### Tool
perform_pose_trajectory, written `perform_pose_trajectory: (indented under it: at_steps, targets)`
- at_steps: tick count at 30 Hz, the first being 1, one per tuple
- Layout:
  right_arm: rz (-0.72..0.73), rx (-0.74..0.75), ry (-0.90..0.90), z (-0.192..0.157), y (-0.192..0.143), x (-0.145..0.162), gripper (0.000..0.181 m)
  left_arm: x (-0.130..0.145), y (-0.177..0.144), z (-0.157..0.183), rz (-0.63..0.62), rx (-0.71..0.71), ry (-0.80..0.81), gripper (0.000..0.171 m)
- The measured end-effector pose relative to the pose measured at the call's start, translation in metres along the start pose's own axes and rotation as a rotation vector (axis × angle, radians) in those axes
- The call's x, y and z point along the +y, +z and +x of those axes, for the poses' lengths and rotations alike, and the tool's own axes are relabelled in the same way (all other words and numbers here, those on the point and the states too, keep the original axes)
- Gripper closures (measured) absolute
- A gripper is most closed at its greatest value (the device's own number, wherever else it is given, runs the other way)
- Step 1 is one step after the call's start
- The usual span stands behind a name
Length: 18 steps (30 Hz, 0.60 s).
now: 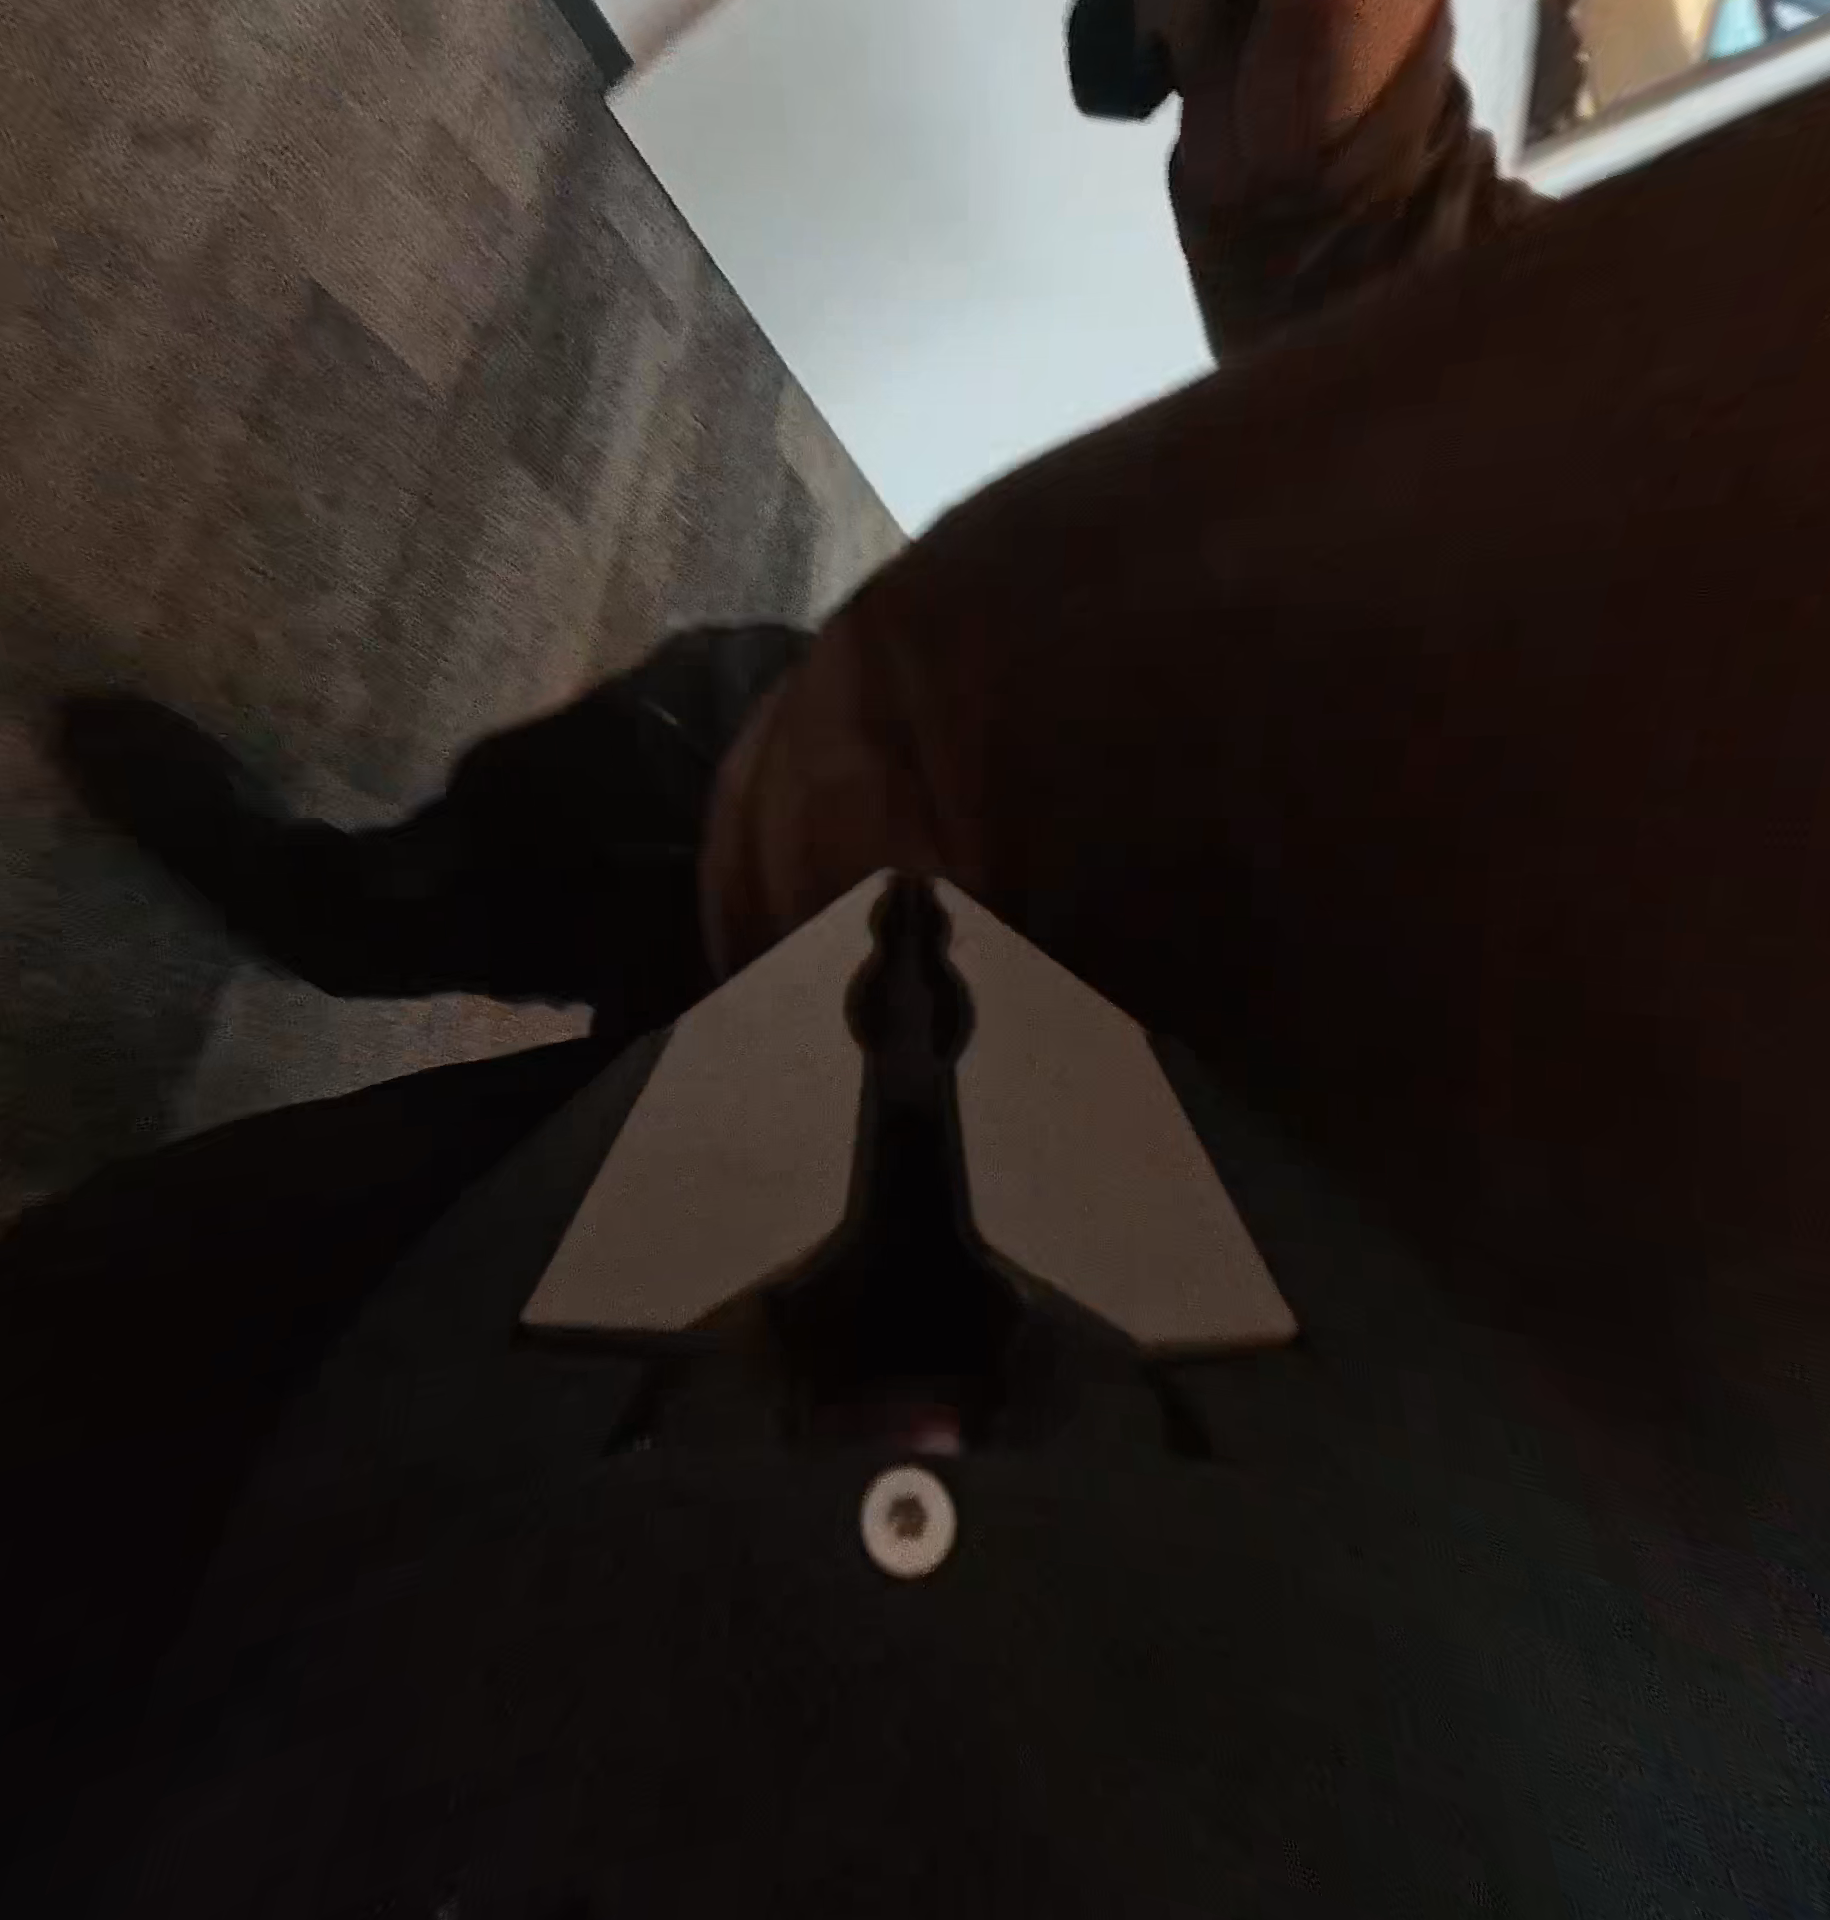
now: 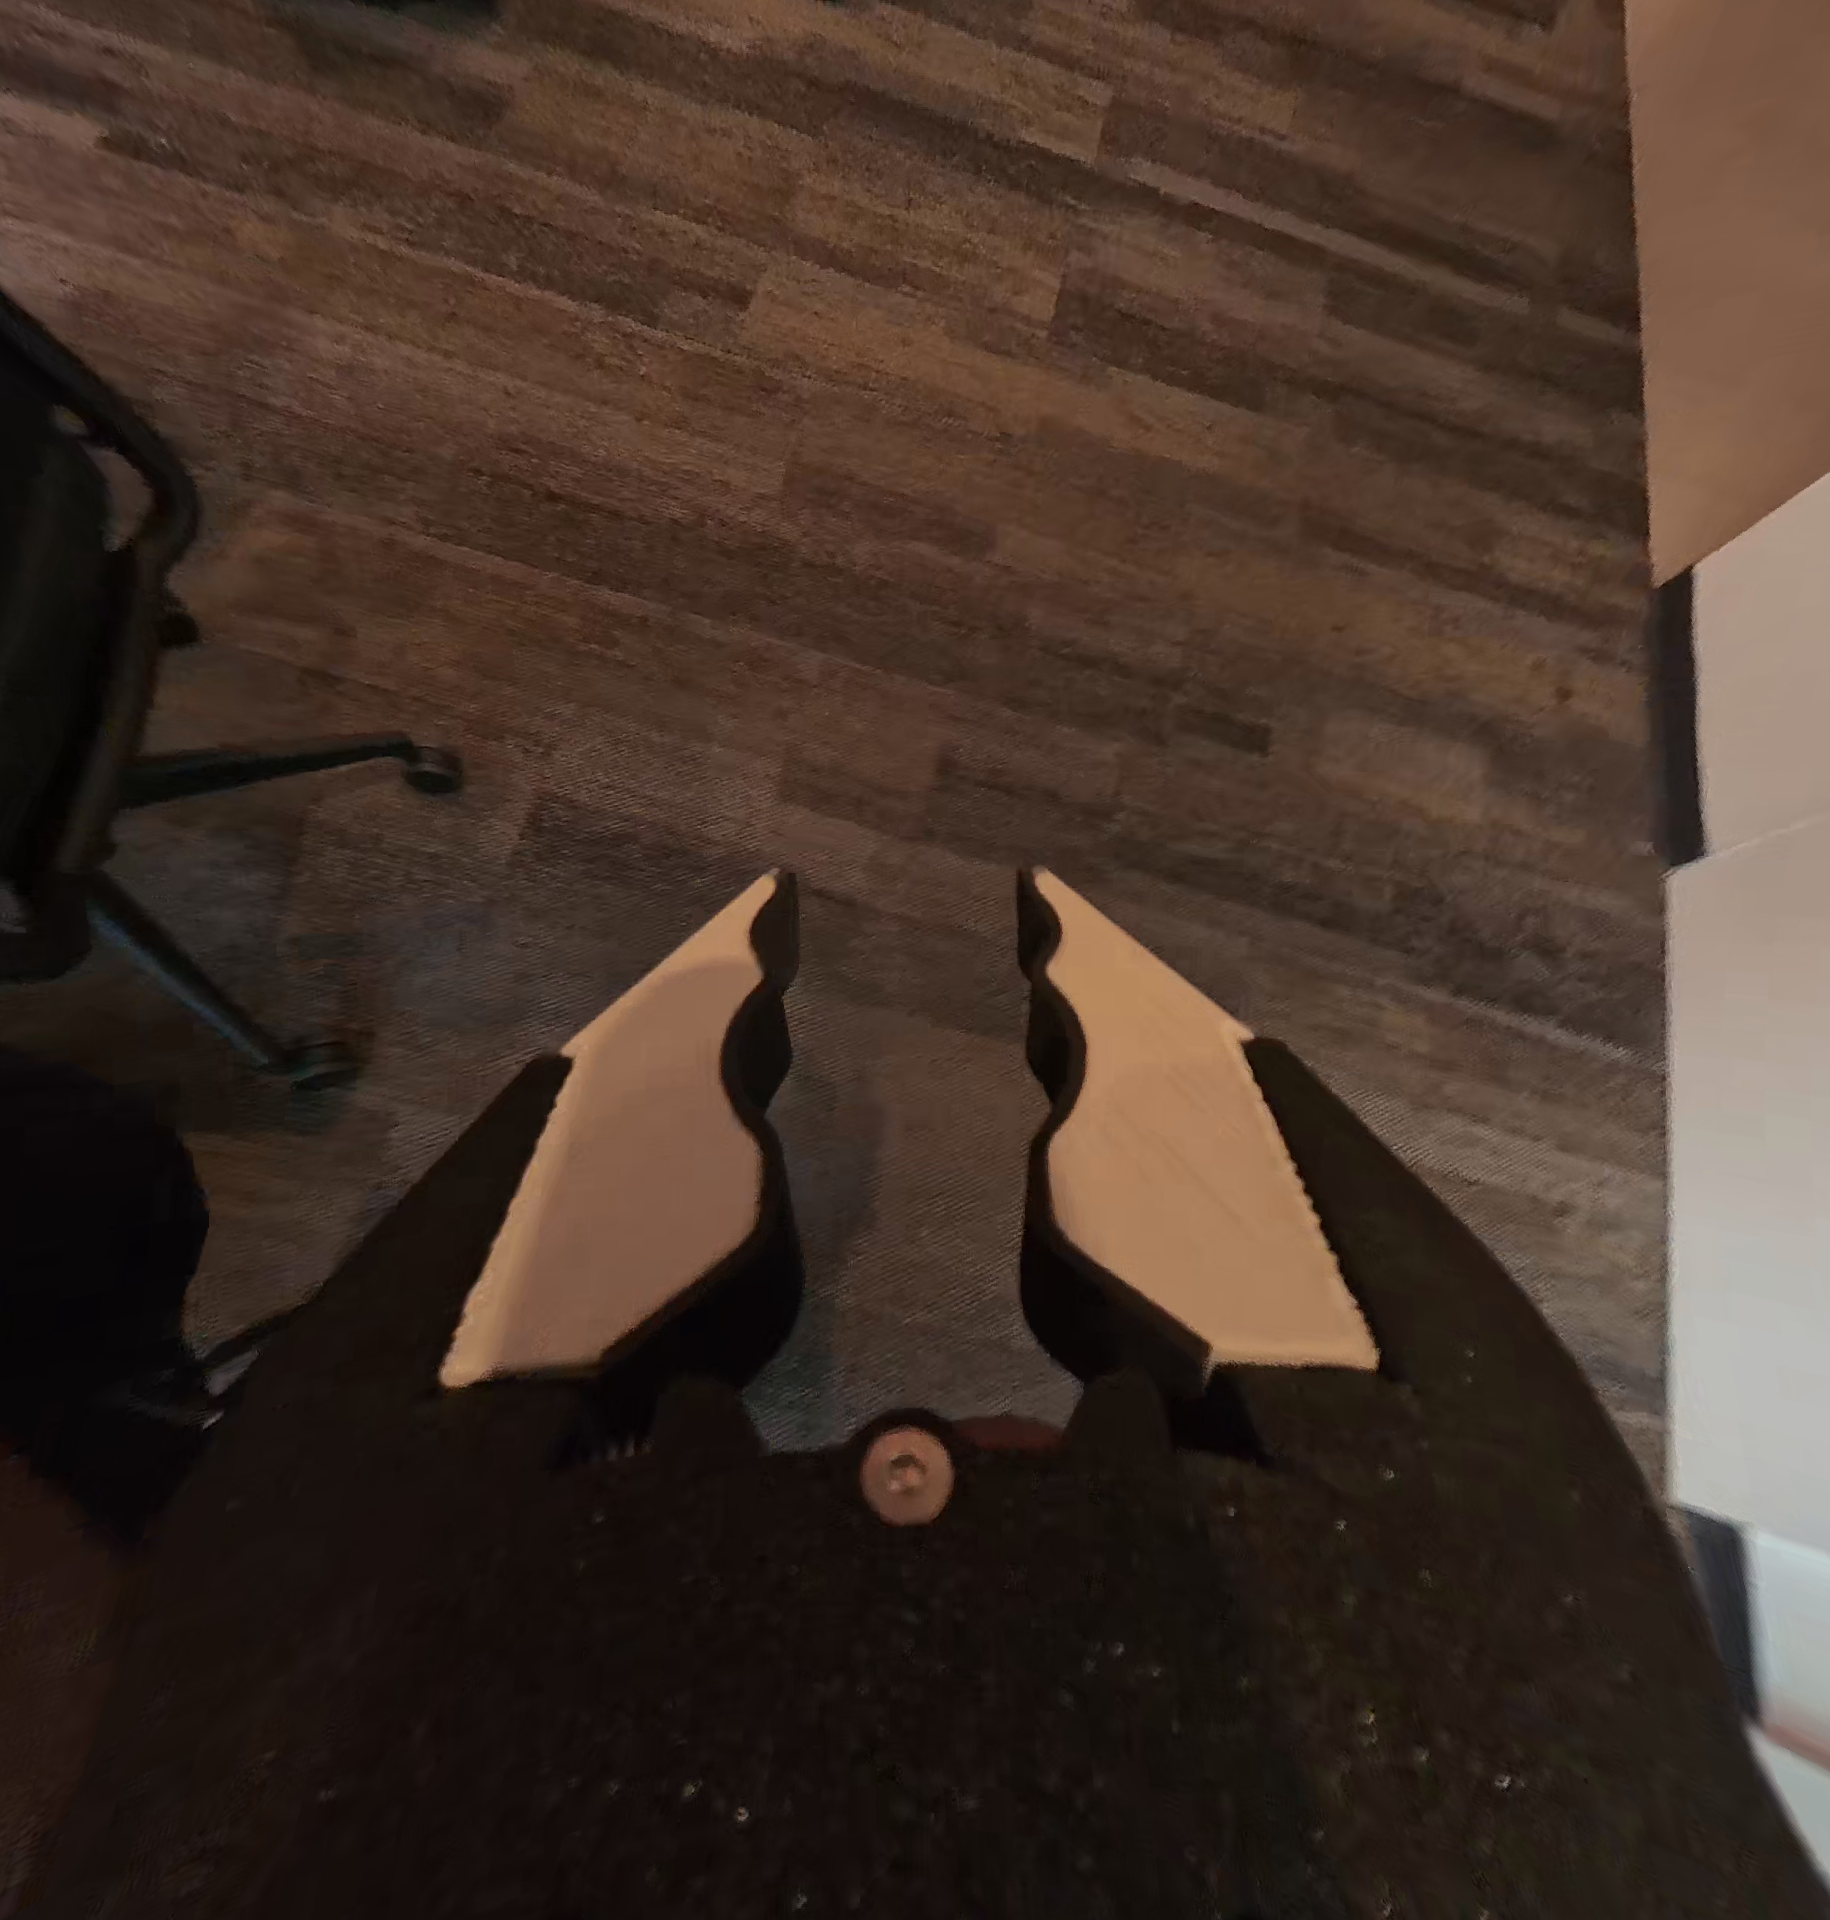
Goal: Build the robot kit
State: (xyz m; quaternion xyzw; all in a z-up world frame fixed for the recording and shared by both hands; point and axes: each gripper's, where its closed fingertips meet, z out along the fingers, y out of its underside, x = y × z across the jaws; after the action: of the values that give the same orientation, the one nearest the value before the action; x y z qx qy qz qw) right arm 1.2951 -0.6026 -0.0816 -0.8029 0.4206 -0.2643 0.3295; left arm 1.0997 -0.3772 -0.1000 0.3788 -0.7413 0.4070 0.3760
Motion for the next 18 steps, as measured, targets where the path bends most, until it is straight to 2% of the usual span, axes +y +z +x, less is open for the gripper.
perform_pose_trajectory:
  at_steps: [3, 6, 10, 13, 16, 18]
  targets:
    - [0.011, 0.021, -0.021, 0.053, 0.053, -0.054, 0.14, -0.114, -0.034, -0.053, 0.135, -0.175, 0.074, 0.171]
    - [0.036, 0.001, 0.024, 0.075, 0.123, -0.121, 0.139, -0.221, -0.078, -0.114, 0.305, -0.309, 0.099, 0.165]
    - [0.064, -0.047, 0.048, 0.07, 0.231, -0.22, 0.138, -0.35, -0.147, -0.202, 0.534, -0.398, 0.144, 0.168]
    - [0.064, -0.018, 0.042, 0.063, 0.304, -0.295, 0.138, -0.445, -0.21, -0.263, 0.626, -0.448, 0.192, 0.169]
    - [0.06, -0.094, 0.109, 0.041, 0.37, -0.376, 0.138, -0.524, -0.289, -0.296, 0.671, -0.467, 0.209, 0.17]
    - [0.048, -0.098, 0.057, 0.033, 0.416, -0.427, 0.137, -0.563, -0.347, -0.309, 0.675, -0.494, 0.26, 0.17]
